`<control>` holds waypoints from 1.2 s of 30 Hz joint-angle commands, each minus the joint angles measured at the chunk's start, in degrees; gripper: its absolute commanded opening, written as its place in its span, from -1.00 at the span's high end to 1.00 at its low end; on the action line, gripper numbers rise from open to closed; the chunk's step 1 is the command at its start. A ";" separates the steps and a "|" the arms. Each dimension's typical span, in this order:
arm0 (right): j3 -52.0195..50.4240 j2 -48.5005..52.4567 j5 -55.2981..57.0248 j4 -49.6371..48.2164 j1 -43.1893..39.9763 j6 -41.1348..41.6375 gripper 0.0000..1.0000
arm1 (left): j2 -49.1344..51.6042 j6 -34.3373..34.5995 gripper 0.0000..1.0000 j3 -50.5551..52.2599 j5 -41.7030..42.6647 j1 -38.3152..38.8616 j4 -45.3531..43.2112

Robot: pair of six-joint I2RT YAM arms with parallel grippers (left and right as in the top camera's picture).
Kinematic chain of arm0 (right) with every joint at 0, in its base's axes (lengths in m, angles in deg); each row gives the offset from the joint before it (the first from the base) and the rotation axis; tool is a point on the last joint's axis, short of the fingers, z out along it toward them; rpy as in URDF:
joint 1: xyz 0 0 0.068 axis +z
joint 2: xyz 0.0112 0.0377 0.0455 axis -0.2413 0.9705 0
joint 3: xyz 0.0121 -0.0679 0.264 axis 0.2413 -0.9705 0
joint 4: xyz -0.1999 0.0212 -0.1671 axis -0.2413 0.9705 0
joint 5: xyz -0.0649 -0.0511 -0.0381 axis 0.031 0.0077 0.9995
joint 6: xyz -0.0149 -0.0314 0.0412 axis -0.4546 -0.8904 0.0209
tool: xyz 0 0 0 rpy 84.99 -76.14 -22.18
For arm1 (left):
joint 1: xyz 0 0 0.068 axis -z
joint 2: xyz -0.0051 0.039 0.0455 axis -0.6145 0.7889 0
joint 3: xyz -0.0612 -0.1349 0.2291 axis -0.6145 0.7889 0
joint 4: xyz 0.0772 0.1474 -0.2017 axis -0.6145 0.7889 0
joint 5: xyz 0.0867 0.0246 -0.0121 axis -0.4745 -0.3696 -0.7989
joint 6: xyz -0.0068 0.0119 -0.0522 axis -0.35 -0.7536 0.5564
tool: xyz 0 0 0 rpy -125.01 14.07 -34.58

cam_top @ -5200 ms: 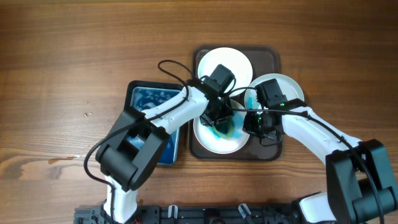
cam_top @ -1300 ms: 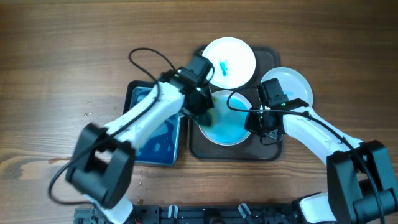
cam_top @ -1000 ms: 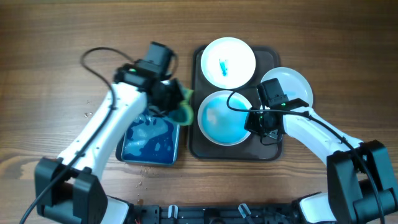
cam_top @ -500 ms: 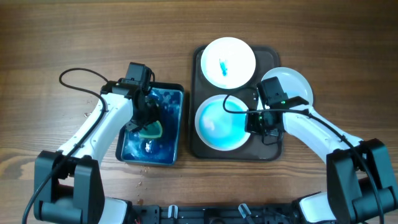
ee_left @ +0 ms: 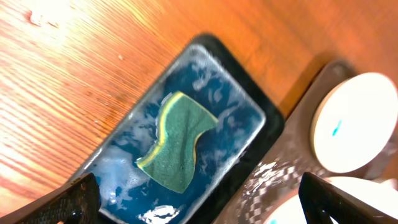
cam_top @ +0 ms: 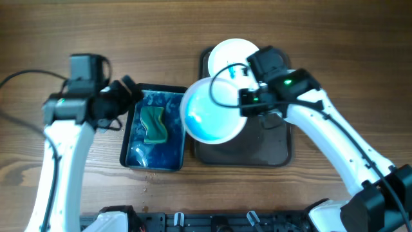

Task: Clean dirty plates on tray and stack at the side
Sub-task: 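Lift the plate with the right gripper and tip it over the basin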

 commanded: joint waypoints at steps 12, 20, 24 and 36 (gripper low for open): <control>1.79 6.43 31.47 -23.98 23.41 3.48 0.91 | -12.17 -0.48 -1.00 -0.70 2.75 -9.14 3.34; 1.81 6.25 51.95 -27.04 30.23 -1.07 0.91 | -11.98 -0.48 -1.00 -0.68 2.75 -9.14 3.34; 1.81 6.14 57.96 -28.96 33.29 -5.64 0.91 | -11.98 -0.48 -1.00 -0.68 2.75 -9.14 3.34; 1.81 6.14 77.70 -35.74 41.33 -20.76 0.92 | -11.98 -0.48 -1.00 -0.68 2.75 -9.14 3.34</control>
